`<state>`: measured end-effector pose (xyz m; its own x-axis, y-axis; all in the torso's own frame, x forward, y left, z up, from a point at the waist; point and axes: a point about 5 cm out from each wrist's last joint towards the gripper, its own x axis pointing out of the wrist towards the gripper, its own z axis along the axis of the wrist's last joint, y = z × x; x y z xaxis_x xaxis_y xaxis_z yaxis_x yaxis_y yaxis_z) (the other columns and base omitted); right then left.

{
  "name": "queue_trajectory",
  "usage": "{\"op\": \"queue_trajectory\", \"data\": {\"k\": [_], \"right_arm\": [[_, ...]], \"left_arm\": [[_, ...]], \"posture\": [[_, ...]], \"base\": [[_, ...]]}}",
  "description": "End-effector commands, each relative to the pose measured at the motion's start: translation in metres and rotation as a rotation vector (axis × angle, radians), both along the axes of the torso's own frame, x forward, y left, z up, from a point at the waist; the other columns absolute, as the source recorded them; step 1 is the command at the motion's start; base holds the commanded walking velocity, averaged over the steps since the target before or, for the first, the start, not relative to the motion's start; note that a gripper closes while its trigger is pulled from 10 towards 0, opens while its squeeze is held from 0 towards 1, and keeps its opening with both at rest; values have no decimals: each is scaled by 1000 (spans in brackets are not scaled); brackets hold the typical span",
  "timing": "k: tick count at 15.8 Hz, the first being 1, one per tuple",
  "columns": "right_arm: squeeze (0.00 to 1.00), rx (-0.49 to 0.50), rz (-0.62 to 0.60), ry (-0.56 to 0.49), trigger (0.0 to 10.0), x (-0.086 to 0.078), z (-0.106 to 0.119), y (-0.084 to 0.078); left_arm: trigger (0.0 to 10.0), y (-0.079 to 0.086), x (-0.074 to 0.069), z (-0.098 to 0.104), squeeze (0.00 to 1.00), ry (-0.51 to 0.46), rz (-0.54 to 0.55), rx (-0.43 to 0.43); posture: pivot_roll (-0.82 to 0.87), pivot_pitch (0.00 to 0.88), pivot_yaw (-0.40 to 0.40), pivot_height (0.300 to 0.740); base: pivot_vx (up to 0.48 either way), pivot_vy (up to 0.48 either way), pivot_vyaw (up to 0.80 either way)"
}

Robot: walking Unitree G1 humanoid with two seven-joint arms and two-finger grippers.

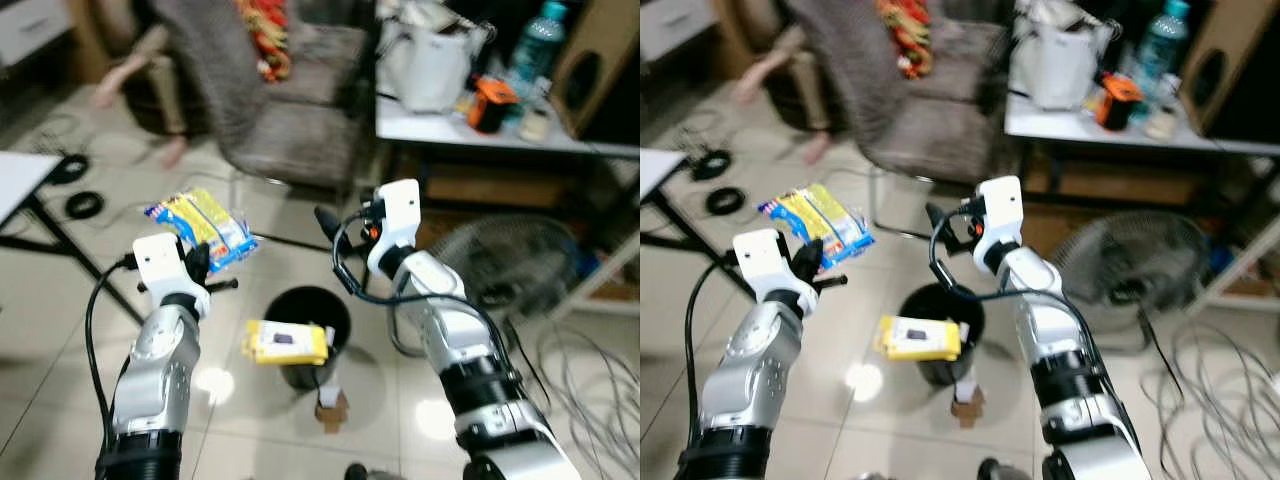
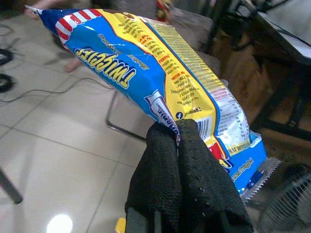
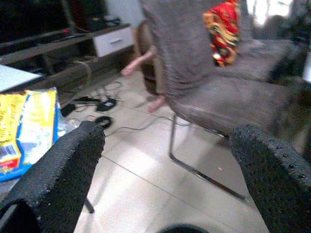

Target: Picking trash to rubbish bin

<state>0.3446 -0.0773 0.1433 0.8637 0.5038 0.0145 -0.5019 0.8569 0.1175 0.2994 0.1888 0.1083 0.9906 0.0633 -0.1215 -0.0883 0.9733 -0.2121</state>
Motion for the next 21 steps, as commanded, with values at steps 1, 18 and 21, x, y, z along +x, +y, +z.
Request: {"op": "queue_trajectory", "data": {"k": [1, 18, 21], "right_arm": [[0, -6, -1, -5, 10000, 0, 3, 0], [0, -7, -22, 19, 10000, -7, -3, -1], [0, -10, -23, 22, 10000, -8, -3, -2]], "left_arm": [[10000, -1, 1, -1, 0, 10, -13, 7], [10000, -3, -6, -4, 0, 29, -91, 31], [10000, -4, -7, -5, 0, 35, -92, 37]], "posture": [[-64, 95, 20, 740], [-61, 121, 44, 740], [-62, 123, 43, 740]], "base": [[0, 0, -800], [229, 0, -24], [299, 0, 0]]}}
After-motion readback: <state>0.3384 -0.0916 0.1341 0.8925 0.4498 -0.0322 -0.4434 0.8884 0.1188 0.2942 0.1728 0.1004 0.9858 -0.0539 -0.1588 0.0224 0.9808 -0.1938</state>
